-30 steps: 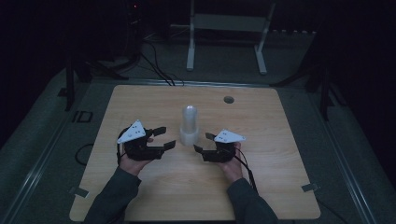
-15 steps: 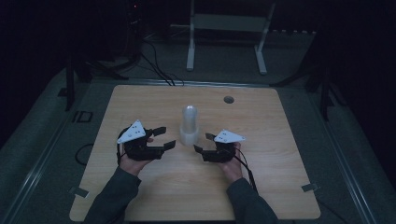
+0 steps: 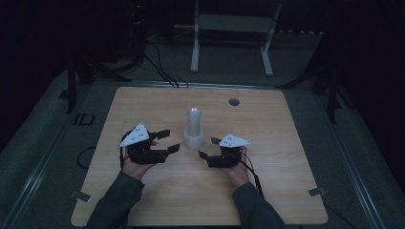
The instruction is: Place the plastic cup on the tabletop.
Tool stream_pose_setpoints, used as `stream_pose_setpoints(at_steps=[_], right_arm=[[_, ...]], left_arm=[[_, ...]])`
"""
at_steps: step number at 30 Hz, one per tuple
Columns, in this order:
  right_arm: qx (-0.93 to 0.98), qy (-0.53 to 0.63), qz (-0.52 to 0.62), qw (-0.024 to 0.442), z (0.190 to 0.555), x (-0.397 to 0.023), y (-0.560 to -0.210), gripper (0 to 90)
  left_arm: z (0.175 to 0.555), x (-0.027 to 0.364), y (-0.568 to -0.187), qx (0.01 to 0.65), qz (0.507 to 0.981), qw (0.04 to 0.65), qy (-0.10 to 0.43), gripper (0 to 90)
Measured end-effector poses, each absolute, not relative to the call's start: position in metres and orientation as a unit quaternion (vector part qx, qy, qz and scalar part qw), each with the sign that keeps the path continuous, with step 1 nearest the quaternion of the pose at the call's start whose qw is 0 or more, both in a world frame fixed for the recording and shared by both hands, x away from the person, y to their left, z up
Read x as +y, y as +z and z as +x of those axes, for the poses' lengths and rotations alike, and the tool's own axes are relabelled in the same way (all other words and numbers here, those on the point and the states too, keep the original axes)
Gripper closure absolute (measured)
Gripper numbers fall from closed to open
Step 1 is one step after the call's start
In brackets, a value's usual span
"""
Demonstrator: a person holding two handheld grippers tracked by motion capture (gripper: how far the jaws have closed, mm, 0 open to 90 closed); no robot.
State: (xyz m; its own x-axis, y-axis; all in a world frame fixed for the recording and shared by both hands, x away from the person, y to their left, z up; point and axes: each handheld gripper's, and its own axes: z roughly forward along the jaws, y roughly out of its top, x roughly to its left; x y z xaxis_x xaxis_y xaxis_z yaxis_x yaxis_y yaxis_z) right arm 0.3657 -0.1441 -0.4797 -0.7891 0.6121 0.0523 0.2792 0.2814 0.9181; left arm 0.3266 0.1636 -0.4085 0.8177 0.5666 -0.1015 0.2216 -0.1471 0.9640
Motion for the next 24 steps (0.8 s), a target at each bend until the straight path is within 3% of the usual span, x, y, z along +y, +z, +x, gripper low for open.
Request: stream_pose_setpoints(at_steps=[11, 24], right_arm=[[0.792, 0.517, 0.29, 0.147, 0.3647, -0.1453, -0.4792, 13.2], [0.805, 0.501, 0.286, 0.142, 0.3596, -0.1445, -0.4805, 10.9]], left_arm=[[0.3266, 0.1639, -0.4088, 0.267, 0.741, 0.598, 0.146, 30.5], [0.3263, 0.1647, -0.4083, 0.269, 0.739, 0.6, 0.147, 30.6]])
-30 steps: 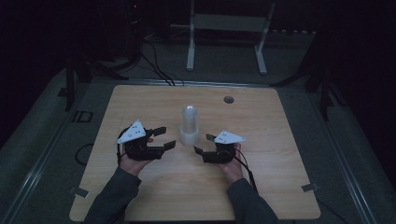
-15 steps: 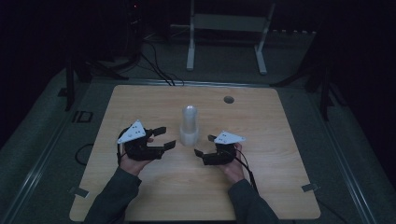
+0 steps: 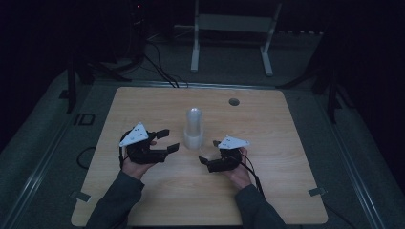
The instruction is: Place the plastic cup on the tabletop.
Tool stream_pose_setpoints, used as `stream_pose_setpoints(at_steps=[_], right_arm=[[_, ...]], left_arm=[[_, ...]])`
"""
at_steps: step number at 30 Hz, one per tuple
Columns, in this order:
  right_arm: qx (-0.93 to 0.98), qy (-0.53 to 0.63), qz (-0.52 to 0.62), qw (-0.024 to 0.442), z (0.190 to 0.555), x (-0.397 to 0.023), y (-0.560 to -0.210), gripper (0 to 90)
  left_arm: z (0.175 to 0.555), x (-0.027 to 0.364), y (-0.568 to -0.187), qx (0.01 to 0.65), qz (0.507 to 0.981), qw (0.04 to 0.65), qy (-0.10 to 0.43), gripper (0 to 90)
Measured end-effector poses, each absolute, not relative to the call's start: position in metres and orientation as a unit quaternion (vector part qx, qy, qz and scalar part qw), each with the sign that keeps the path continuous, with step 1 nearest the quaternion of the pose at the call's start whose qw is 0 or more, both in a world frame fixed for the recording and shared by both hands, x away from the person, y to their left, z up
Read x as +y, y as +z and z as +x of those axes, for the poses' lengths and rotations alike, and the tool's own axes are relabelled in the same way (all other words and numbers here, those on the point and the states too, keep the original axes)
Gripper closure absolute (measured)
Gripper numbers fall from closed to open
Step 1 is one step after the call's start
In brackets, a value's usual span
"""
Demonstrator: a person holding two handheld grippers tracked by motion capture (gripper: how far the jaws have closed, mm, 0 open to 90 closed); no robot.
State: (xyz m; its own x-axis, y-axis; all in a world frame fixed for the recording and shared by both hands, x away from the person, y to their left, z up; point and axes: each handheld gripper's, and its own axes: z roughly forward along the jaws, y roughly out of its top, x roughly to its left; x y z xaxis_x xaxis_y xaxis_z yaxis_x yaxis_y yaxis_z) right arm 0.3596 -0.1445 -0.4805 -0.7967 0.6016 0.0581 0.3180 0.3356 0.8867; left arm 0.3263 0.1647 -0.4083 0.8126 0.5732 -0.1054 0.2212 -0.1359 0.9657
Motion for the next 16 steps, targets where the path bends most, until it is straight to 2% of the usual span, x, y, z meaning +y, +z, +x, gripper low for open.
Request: stream_pose_setpoints(at_steps=[16], right_arm=[[0.8, 0.502, 0.291, 0.15, 0.352, -0.158, -0.479, 11.0]], left_arm=[[0.327, 0.165, -0.408, 0.27, 0.738, 0.6, 0.148, 30.6]])
